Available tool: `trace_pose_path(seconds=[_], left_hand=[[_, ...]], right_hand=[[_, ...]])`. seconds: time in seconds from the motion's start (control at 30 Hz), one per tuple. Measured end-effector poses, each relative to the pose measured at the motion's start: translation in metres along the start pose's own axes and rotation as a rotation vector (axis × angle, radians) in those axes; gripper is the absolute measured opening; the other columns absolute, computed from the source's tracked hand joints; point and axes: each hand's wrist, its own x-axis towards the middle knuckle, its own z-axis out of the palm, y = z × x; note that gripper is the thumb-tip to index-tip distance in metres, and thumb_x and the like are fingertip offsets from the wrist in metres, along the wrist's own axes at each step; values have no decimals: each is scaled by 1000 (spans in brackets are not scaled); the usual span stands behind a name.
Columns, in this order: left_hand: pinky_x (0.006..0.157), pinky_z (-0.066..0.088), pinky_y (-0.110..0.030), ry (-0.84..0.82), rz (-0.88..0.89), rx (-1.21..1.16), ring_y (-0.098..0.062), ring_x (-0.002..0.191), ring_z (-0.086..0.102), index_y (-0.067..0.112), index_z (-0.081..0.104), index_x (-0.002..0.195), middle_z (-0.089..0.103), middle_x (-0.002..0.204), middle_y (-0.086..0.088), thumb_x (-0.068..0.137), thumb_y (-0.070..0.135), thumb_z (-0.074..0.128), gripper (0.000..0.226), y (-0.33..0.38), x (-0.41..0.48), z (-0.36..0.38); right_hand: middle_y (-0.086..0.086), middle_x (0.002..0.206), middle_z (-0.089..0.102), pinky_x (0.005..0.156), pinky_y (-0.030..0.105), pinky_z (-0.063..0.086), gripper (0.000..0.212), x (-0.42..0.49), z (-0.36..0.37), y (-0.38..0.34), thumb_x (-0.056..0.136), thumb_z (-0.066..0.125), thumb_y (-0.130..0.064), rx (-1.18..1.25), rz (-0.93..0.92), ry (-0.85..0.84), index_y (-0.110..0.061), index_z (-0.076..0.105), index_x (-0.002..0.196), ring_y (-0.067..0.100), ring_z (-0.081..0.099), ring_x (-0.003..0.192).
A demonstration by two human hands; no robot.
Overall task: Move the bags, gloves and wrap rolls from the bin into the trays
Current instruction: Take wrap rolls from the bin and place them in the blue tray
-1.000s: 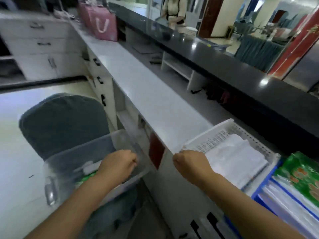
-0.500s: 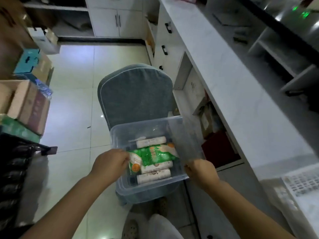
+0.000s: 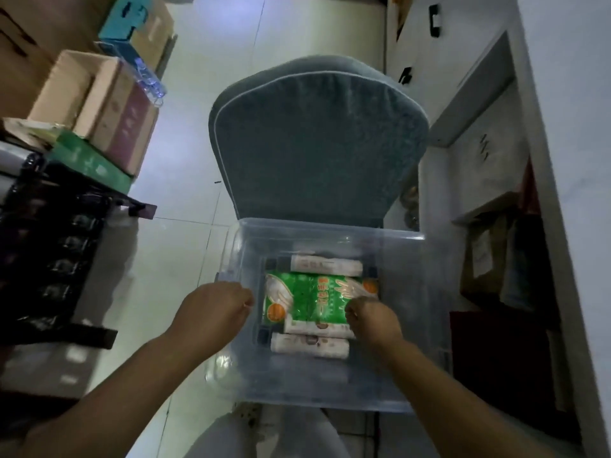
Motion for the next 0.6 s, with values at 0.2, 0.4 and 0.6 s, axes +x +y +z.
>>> trace_pose_path(seconds=[0.2, 0.4, 0.6], left_hand=[[69, 56, -32, -71, -18, -3, -19, 72, 66, 18, 73, 85, 71, 83, -2, 82, 16, 63, 10, 11, 49, 28], [57, 54, -30, -118, 27, -77, -24, 63, 66, 14, 74, 75, 70, 70, -5, 69, 7, 71, 10, 19, 73, 53], [71, 53, -30, -156, 5, -68, -23, 85, 64, 17, 72, 92, 70, 90, -4, 83, 16, 58, 17, 16, 80, 78]], right_hand=[[11, 113, 62, 78, 36, 51, 26, 98, 26, 18, 88, 55, -17, -20, -53, 36, -12, 59, 113, 28, 60, 97], [16, 130, 49, 99, 36, 37, 48, 153, 66, 26, 83, 52, -3, -172, -95, -9, -4, 41, 130, 30, 47, 116], [16, 120, 49, 91, 41, 37, 39, 150, 90, 28, 88, 43, -10, -279, -29, 120, -7, 43, 127, 31, 45, 106]])
